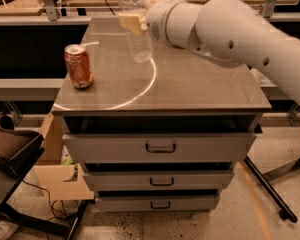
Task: Move water bottle near coke can
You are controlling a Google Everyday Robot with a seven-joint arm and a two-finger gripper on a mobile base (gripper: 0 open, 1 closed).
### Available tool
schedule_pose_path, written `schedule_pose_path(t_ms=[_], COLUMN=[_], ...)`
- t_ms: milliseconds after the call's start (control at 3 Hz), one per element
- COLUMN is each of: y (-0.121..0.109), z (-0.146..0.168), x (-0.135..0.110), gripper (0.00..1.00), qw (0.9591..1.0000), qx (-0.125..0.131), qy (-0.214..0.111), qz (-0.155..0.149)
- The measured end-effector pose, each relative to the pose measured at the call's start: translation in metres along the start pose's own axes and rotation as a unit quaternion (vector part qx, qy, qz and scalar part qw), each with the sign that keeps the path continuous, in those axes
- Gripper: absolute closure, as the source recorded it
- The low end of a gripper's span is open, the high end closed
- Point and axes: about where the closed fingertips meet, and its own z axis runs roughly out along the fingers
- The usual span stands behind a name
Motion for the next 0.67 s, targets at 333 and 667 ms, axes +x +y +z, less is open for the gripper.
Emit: schedule_pose_path(t_ms=[333, 667], y=[0.025, 0.038], z=[0.012, 0.024], x=[0.037, 0.062], gripper=[1.0, 1.0], qw=[0.9994, 0.9983], qx=[-0.025, -0.044], qy=[0.021, 0.023], qz=[0.014, 0.031])
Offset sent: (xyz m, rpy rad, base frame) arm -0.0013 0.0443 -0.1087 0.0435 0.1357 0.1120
